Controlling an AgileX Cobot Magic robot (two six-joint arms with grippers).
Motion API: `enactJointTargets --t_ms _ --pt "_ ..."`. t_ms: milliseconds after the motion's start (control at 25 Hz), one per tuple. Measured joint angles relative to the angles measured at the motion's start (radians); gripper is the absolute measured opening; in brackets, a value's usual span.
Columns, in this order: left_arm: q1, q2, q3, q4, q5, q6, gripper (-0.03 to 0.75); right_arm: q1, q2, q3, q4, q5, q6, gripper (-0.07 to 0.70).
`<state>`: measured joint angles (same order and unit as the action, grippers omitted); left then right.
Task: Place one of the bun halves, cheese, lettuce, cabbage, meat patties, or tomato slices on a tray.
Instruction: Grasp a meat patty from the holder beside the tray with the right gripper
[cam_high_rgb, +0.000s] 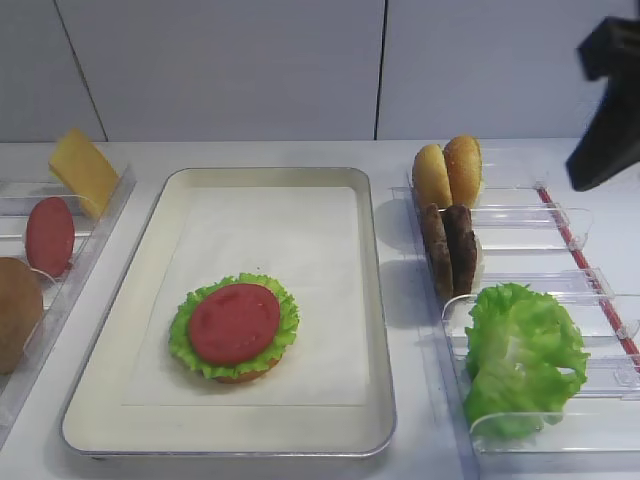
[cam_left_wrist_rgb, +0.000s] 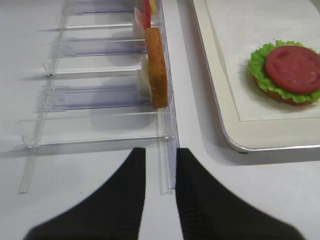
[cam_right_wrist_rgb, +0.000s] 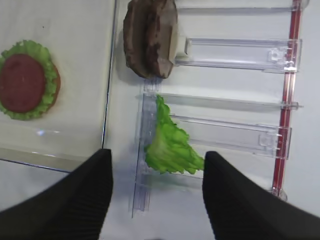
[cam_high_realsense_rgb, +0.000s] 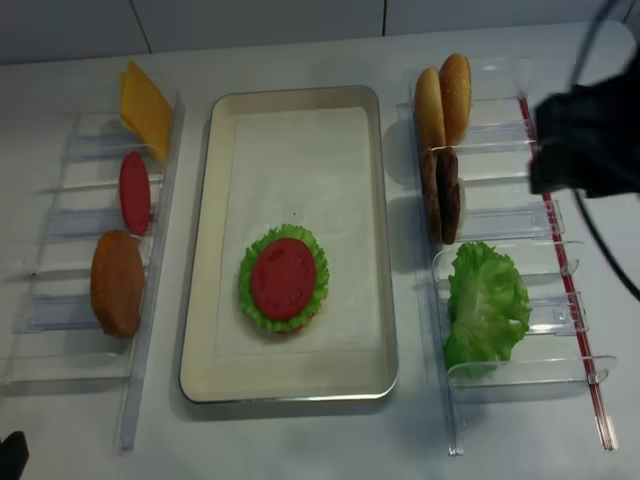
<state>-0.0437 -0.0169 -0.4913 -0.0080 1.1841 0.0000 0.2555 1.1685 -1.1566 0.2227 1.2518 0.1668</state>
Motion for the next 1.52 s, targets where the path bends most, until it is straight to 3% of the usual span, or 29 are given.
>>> enactJointTargets --t_ms 160,280,600,880,1520 --pt "0.000 0.000 0.000 0.000 0.000 0.000 0.141 0.164 0.155 -0.093 -0.114 -0.002 0.122 0.434" --pt "0.000 0.000 0.000 0.000 0.000 0.000 0.141 0.218 0.263 -0.157 -0.131 -0.004 0.160 0.434" --pt "0.000 0.000 0.000 0.000 0.000 0.000 0.141 0.228 0.418 -0.254 -0.119 -0.020 0.169 0.434" --pt "0.000 0.000 0.000 0.000 0.000 0.000 0.141 0.229 0.479 -0.254 -0.100 -0.119 0.165 0.434" --pt "0.000 0.000 0.000 0.000 0.000 0.000 0.141 0.229 0.553 -0.255 -0.155 -0.147 0.177 0.434"
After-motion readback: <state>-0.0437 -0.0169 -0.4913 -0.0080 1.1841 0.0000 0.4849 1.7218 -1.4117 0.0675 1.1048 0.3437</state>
